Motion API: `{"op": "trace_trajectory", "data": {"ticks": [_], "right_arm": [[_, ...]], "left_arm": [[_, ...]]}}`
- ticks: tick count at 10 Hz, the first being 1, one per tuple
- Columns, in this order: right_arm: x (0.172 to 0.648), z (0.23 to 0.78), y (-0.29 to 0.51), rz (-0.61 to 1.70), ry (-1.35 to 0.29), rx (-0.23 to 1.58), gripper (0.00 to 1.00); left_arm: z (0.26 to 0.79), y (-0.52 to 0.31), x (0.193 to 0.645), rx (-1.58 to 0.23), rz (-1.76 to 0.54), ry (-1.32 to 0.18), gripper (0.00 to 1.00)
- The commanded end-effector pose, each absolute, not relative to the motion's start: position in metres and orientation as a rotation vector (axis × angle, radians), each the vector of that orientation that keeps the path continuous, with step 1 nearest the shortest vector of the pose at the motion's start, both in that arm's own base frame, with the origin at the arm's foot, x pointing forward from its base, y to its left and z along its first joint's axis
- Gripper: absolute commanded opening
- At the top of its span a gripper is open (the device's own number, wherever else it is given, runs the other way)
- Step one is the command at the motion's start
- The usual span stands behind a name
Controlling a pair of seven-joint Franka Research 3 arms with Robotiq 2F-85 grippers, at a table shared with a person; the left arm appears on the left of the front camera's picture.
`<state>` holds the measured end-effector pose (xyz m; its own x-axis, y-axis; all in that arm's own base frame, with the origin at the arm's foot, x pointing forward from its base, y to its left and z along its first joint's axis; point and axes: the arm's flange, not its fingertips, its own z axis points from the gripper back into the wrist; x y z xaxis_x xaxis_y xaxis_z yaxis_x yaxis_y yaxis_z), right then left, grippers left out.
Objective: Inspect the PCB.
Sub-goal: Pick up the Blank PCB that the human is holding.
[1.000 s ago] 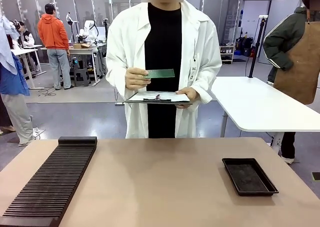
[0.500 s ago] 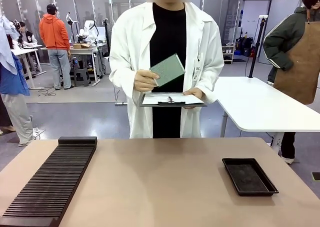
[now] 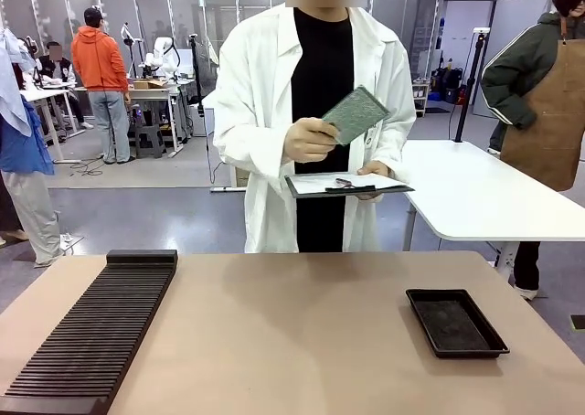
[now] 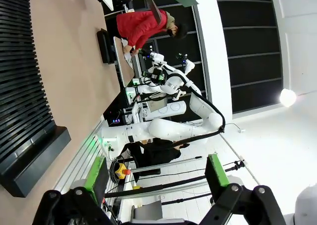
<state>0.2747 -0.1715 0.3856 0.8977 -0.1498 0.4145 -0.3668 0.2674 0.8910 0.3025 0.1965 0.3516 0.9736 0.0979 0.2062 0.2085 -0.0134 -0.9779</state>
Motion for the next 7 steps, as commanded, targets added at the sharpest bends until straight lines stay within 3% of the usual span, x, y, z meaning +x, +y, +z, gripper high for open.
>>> {"op": "trace_trajectory", "data": {"ticks": [1,7], "right_arm": [[0.2754,0.3864,-0.1722,0.167,-0.487,1.312,1.00],[0.2747,0.3856,-0.1715,0.154,-0.467,1.305,1.00]], "left_arm": [[0.3575,0.1950,0.3032,-1.579,-0.088,-0.235,1.00],[0.3575,0.1950,0.3032,-1.579,-0.088,-0.235,1.00]]}}
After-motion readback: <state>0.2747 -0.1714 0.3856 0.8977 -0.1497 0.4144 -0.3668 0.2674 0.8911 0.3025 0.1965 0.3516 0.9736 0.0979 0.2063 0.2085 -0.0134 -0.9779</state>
